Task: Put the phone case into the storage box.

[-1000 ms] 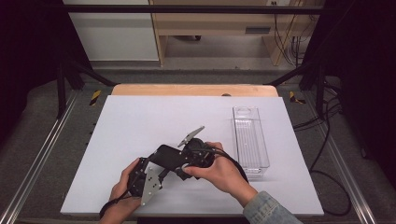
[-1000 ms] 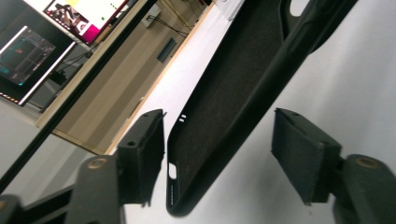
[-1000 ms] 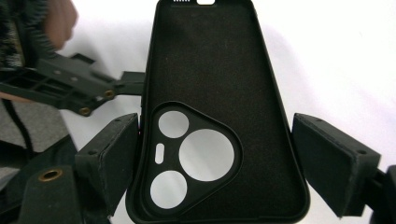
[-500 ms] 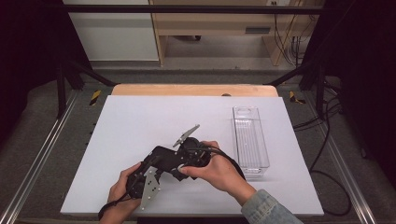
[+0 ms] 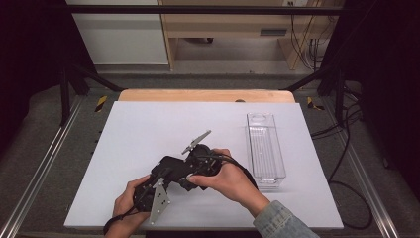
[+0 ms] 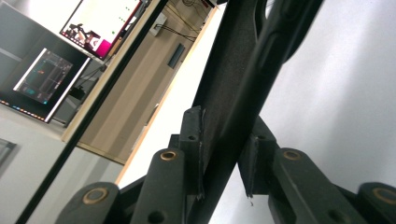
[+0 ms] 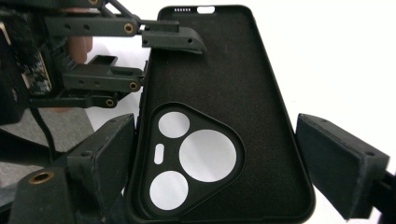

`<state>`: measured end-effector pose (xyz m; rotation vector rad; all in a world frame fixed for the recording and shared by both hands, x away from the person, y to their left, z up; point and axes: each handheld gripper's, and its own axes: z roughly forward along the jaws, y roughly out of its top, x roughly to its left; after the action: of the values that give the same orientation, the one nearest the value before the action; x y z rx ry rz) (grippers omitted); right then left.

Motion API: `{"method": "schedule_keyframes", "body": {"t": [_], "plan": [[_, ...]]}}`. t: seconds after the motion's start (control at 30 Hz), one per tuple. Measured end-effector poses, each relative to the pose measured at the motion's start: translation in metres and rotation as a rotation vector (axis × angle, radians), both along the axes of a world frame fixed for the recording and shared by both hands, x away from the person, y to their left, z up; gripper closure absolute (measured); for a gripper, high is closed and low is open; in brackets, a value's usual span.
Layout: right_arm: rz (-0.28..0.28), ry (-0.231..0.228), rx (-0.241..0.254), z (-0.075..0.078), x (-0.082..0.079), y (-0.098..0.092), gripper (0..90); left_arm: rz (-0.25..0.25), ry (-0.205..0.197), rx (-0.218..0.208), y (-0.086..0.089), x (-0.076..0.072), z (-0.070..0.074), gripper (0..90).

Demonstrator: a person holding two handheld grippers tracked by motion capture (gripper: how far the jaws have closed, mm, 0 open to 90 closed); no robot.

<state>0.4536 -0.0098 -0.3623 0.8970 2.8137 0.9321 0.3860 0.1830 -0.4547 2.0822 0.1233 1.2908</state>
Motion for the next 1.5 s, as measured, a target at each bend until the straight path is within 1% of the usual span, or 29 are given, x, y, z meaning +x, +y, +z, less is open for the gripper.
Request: {"method": "schedule_keyframes", "body": {"t": [0.07,0.1,0.17,0.27,0.3,0.37,0.47,0.57,0.6,0.7,0.77,0.83,0.97,1.1,1.17,1.2,1.27,1.37,1.4,1.47,1.5], "plan": [[-0.009,0.013,0.028,0.003,0.002,-0.002,13.7,-0.01,0.007,0.005,-0.001,-0.001,0.0,77.0],[-0.014,0.012,0.048,0.004,0.003,-0.004,13.3,-0.016,0.012,0.007,-0.002,-0.001,0.0,78.5],[-0.024,0.0,0.073,0.006,0.004,-0.006,12.1,-0.022,0.025,0.005,-0.003,-0.002,0.001,79.8],[-0.029,-0.013,0.106,0.009,0.004,-0.009,9.6,-0.013,0.022,-0.002,-0.002,-0.003,0.003,79.9],[-0.029,-0.02,0.128,0.01,0.004,-0.011,8.2,-0.006,0.021,-0.007,-0.001,-0.003,0.003,80.0],[-0.051,-0.032,0.178,0.013,0.004,-0.017,6.3,0.009,0.025,-0.028,0.002,-0.002,0.005,80.0],[-0.072,-0.08,0.234,0.017,0.001,-0.026,4.3,0.03,0.044,-0.06,0.005,0.0,0.005,80.0],[-0.08,-0.126,0.274,0.021,-0.001,-0.033,6.2,0.044,0.059,-0.073,0.006,0.001,0.005,80.0],[-0.084,-0.145,0.278,0.021,-0.002,-0.035,6.1,0.048,0.064,-0.078,0.007,0.001,0.006,80.0],[-0.09,-0.181,0.288,0.023,-0.003,-0.039,6.2,0.068,0.073,-0.108,0.009,0.002,0.007,80.0],[-0.093,-0.207,0.296,0.023,-0.005,-0.041,7.0,0.085,0.066,-0.113,0.011,0.002,0.009,79.9],[-0.102,-0.241,0.306,0.023,-0.006,-0.043,8.5,0.102,0.064,-0.129,0.015,0.003,0.011,80.0],[-0.115,-0.288,0.338,0.023,-0.007,-0.044,9.1,0.13,0.083,-0.177,0.021,0.005,0.012,80.0],[-0.136,-0.333,0.374,0.023,-0.009,-0.046,9.3,0.137,0.105,-0.248,0.025,0.005,0.016,80.0],[-0.142,-0.357,0.4,0.02,-0.01,-0.048,10.9,0.139,0.119,-0.283,0.026,0.005,0.018,80.0],[-0.143,-0.372,0.405,0.018,-0.011,-0.049,12.2,0.14,0.127,-0.303,0.028,0.005,0.019,80.0],[-0.166,-0.401,0.419,0.014,-0.011,-0.051,12.3,0.141,0.141,-0.336,0.029,0.005,0.02,80.0],[-0.203,-0.427,0.44,0.009,-0.013,-0.056,12.1,0.142,0.164,-0.388,0.032,0.005,0.021,80.0],[-0.207,-0.438,0.444,0.008,-0.013,-0.058,11.6,0.139,0.174,-0.408,0.033,0.005,0.022,80.0],[-0.223,-0.442,0.462,0.006,-0.016,-0.062,10.3,0.135,0.197,-0.45,0.033,0.008,0.022,80.0],[-0.227,-0.444,0.47,0.005,-0.017,-0.064,9.5,0.134,0.206,-0.46,0.032,0.009,0.022,80.1]]}}
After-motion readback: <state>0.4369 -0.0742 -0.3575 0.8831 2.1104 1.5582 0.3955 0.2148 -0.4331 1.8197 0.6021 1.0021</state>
